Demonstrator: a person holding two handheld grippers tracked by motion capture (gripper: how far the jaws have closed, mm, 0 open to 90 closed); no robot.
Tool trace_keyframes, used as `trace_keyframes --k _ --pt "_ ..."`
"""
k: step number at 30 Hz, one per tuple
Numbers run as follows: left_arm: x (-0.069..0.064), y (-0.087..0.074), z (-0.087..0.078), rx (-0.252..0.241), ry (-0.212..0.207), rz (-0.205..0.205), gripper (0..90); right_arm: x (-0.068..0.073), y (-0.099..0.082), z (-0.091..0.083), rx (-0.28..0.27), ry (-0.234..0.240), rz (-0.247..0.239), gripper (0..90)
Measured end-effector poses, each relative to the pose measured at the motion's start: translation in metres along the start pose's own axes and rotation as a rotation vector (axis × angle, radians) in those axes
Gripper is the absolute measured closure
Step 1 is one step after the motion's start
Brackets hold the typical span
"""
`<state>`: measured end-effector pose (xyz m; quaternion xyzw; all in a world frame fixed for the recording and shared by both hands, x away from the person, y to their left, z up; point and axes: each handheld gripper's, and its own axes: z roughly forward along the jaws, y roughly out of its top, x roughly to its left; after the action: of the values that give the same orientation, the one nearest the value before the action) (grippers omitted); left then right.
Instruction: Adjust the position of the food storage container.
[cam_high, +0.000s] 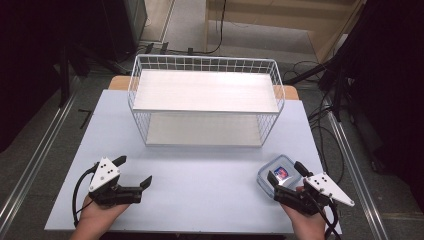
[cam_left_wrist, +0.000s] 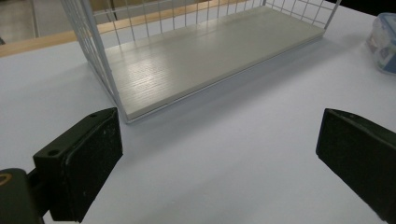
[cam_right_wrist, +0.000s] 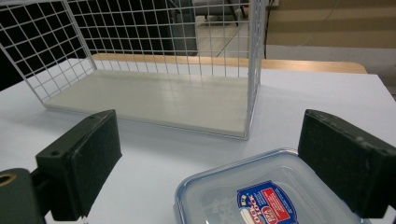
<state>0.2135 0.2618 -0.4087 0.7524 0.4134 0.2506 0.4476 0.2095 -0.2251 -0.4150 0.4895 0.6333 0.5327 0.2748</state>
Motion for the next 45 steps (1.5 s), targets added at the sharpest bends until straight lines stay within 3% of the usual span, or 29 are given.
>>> trace_keyframes --k 4,7,12,21,23,24,26,34,35,37,38,39,40,45 --pt "0.003 -0.001 0.007 0.017 -0.001 -0.017 0.6 -0.001 -0.002 0.001 0.004 -0.001 -0.020 5.5" --pt "-0.001 -0.002 0.009 0.022 0.008 0.009 0.6 -0.002 -0.005 0.004 0.021 0.008 -0.022 4.0" --pt "-0.005 -0.001 0.010 0.017 0.007 0.013 0.6 -0.004 -0.007 0.003 0.027 0.017 -0.035 3.7" --pt "-0.008 -0.001 0.007 0.006 0.017 0.030 0.9 -0.022 -0.007 0.001 0.065 -0.030 -0.028 9.4" --pt "-0.007 -0.001 0.008 0.009 0.019 0.030 0.9 -0.034 -0.008 0.001 0.078 -0.051 -0.017 19.0" --pt "-0.007 -0.001 0.008 0.011 0.018 0.030 0.9 -0.034 -0.008 0.001 0.078 -0.051 -0.017 19.0" --pt "-0.006 -0.002 0.009 0.014 0.023 0.032 0.9 -0.041 -0.009 0.000 0.094 -0.070 -0.013 28.5" --pt "-0.008 -0.004 0.011 0.022 0.021 0.045 1.3 -0.069 -0.016 -0.001 0.123 -0.144 0.009 50.8" --pt "-0.009 -0.004 0.011 0.020 0.020 0.044 1.3 -0.075 -0.018 -0.001 0.136 -0.168 0.011 63.3" --pt "-0.009 -0.004 0.011 0.020 0.020 0.045 1.3 -0.077 -0.019 -0.001 0.137 -0.176 0.005 67.5" --pt "-0.009 -0.004 0.011 0.020 0.018 0.041 1.3 -0.082 -0.021 -0.001 0.150 -0.194 0.006 78.6" --pt "-0.009 -0.004 0.011 0.018 0.017 0.037 1.3 -0.082 -0.021 -0.001 0.150 -0.194 0.006 78.6" --pt "-0.008 -0.004 0.011 0.016 0.017 0.033 1.3 -0.087 -0.024 0.000 0.155 -0.214 0.009 89.3" --pt "-0.007 -0.005 0.010 0.018 0.015 0.024 1.4 -0.095 -0.028 0.003 0.199 -0.229 0.013 90.0"
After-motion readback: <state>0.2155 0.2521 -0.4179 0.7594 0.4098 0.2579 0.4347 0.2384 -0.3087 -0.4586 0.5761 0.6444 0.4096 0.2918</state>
